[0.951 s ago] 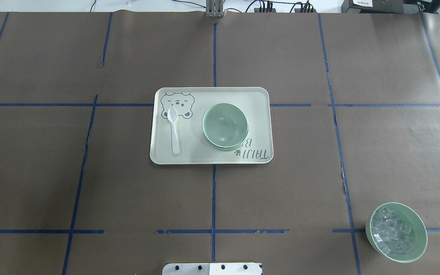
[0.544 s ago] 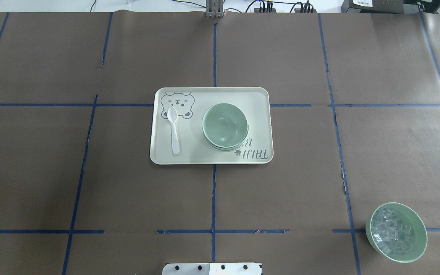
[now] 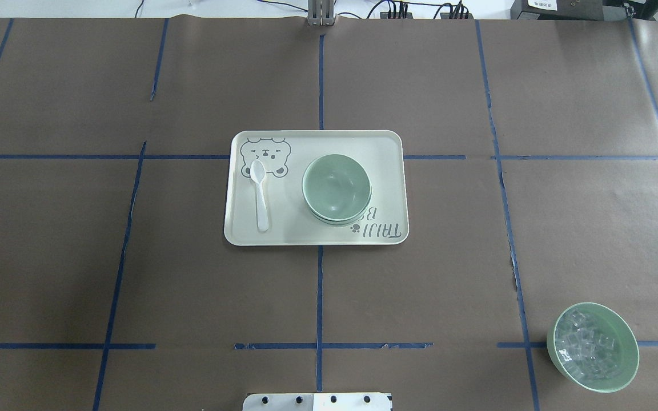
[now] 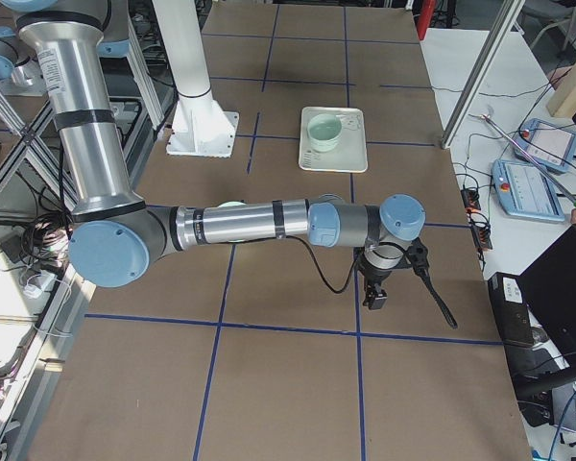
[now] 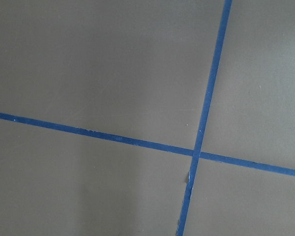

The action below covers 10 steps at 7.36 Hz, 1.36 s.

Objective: Stack green bowls together

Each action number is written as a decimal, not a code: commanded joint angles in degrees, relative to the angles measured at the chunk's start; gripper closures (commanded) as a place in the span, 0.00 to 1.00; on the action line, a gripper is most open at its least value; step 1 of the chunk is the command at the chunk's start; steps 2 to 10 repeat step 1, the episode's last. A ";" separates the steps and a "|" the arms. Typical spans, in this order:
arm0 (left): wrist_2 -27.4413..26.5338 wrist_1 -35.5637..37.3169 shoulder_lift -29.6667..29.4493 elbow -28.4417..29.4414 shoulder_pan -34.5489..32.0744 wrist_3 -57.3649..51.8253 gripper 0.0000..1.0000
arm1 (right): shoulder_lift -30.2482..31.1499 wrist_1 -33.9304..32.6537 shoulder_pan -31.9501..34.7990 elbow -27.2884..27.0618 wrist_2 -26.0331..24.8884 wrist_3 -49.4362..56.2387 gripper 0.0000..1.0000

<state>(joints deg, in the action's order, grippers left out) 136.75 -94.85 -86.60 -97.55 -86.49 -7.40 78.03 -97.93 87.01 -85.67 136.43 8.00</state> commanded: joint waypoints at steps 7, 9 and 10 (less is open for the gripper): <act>-0.08 0.10 -0.24 0.95 0.01 -0.07 0.00 | 1.85 0.29 0.26 -1.33 2.86 -0.09 0.00; -0.08 0.10 -0.24 0.95 0.01 -0.07 0.00 | 1.85 0.29 0.26 -1.33 2.86 -0.09 0.00; -0.08 0.10 -0.24 0.95 0.01 -0.07 0.00 | 1.85 0.29 0.26 -1.33 2.86 -0.09 0.00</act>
